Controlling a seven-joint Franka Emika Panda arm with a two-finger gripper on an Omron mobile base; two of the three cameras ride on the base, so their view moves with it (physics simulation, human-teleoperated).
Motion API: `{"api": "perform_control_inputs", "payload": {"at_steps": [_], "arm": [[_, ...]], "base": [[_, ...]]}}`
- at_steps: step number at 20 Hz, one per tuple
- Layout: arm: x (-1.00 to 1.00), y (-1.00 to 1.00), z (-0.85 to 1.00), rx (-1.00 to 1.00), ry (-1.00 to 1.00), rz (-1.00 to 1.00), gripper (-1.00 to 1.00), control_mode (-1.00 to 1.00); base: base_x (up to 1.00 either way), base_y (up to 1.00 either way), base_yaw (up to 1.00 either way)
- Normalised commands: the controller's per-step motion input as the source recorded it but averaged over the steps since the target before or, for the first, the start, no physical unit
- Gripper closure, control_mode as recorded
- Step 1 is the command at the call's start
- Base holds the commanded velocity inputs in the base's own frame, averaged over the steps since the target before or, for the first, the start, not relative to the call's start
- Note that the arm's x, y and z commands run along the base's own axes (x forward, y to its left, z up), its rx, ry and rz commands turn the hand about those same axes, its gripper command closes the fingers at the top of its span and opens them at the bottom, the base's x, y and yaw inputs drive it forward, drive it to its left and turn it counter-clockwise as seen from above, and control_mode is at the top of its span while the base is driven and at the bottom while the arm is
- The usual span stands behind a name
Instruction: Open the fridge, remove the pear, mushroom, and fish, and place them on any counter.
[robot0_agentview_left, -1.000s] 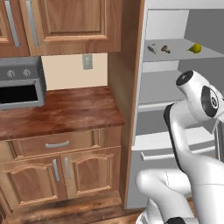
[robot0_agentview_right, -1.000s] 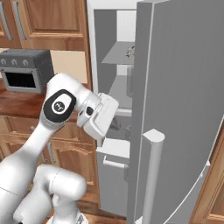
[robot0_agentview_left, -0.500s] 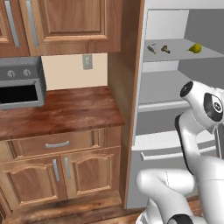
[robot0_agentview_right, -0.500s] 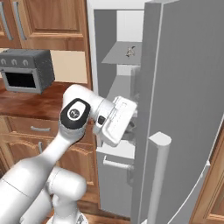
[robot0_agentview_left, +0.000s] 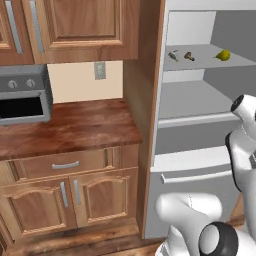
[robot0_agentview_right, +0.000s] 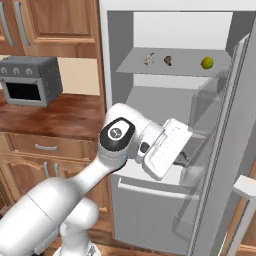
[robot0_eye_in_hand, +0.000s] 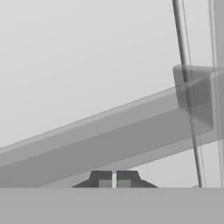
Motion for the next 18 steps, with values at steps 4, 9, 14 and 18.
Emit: {"api": "perform_control_inputs", "payload": {"at_steps": [4,9,14,18], "arm": [[-0.27,-0.36,0.02,0.16,-0.03,0.01,1.00,-1.00],[0.15,0.80,0.06,0.01,-0.03,0.34,1.00,-1.00],[0.19,0.63,-0.04,0.15,0.20,0.79,1.00,-1.00],[0.00,0.13,-0.21,0.26,0.12,1.00,1.00,-1.00]], "base": [[0.00,0.00,0.00],[0.00,0.00,0.00],[0.00,0.00,0.00],[0.00,0.00,0.00]]}}
